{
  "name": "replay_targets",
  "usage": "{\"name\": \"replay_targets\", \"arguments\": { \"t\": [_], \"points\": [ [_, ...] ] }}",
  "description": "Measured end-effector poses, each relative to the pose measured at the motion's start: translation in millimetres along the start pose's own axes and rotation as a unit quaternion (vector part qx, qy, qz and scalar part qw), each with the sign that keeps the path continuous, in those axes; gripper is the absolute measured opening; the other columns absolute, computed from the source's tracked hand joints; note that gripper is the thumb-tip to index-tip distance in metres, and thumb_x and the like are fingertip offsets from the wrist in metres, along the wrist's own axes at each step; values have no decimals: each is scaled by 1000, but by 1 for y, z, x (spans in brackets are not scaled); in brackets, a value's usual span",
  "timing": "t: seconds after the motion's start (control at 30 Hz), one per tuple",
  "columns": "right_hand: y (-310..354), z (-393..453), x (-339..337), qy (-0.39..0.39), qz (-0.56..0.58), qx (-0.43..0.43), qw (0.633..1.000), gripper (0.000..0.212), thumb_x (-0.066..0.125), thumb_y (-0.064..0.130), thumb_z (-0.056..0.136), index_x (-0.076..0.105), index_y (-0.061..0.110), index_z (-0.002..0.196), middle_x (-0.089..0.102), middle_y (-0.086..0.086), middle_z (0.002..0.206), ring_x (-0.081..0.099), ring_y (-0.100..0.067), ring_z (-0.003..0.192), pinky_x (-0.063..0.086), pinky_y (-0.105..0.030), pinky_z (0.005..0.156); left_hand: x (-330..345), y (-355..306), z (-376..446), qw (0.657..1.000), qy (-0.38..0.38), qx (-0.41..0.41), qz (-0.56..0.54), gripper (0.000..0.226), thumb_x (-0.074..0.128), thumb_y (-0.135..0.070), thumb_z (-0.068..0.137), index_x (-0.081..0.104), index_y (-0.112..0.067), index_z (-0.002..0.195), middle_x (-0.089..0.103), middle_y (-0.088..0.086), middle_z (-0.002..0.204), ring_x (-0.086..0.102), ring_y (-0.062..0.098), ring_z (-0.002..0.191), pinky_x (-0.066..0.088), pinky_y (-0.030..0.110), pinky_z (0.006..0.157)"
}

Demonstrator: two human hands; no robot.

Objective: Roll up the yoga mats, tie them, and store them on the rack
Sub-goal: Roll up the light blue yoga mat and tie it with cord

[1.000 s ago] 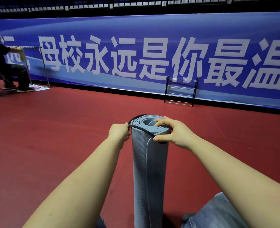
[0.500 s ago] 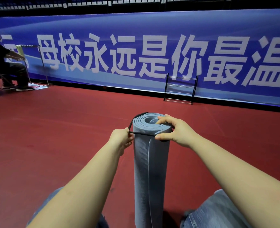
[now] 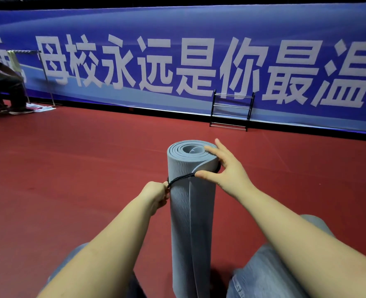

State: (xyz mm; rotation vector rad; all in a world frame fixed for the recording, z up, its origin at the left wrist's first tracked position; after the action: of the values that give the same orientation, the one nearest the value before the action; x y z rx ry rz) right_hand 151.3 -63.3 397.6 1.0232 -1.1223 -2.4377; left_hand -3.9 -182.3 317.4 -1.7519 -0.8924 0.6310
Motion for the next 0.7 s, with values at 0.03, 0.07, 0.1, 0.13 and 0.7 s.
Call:
{"name": "replay_targets", "arguments": {
  "t": [0.03, 0.07, 0.1, 0.13, 0.7],
  "points": [
    [-8, -3, 6, -12, 41, 21, 999, 84, 86, 33, 62, 43, 43, 133, 24, 13, 153, 29, -3, 138, 27, -27, 112, 1, 0, 2, 1000, 3, 0, 0, 38, 33, 4, 93, 57, -14, 69, 50, -1, 52, 41, 12, 52, 29, 21, 52],
    [-15, -7, 12, -22, 87, 41, 995, 92, 85, 32, 64, 35, 41, 141, 27, 13, 152, 31, -3, 136, 29, -26, 111, 2, 0, 4, 1000, 5, 0, 0, 38, 34, 3, 93, 58, -14, 69, 50, -3, 49, 42, 11, 52, 30, 21, 52],
    [-22, -11, 18, -37, 125, 62, 989, 95, 82, 33, 68, 27, 37, 146, 31, 13, 149, 34, -2, 133, 30, -22, 109, 3, 0, 6, 1000, 7, -1, -1, 37, 35, 3, 94, 59, -14, 70, 50, -3, 50, 42, 11, 52, 31, 21, 52],
    [-29, -14, 23, -59, 151, 84, 983, 89, 76, 33, 75, 25, 31, 148, 35, 13, 146, 36, -1, 131, 30, -17, 106, 4, 0, 8, 1000, 8, -2, -4, 36, 36, 2, 94, 59, -14, 71, 50, -2, 53, 42, 11, 51, 31, 21, 52],
    [-109, 12, 30, -142, 74, 287, 944, 35, 52, 33, 94, 55, 4, 73, 65, -29, 87, 62, -43, 82, 37, -30, 64, 10, 19, 27, 999, -12, -41, -11, 32, 33, -3, 93, 55, -17, 74, 52, -3, 72, 46, 11, 58, 41, 30, 71]
  ]
}}
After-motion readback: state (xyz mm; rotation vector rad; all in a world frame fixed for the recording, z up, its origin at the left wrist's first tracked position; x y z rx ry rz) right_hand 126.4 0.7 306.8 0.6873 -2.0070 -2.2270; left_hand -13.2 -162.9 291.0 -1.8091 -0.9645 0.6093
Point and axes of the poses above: each hand's wrist, its own z-axis towards the middle knuckle, its own x-axis out of the palm, y = z × x, the point moved 4 cm from there along z, towards the middle knuckle
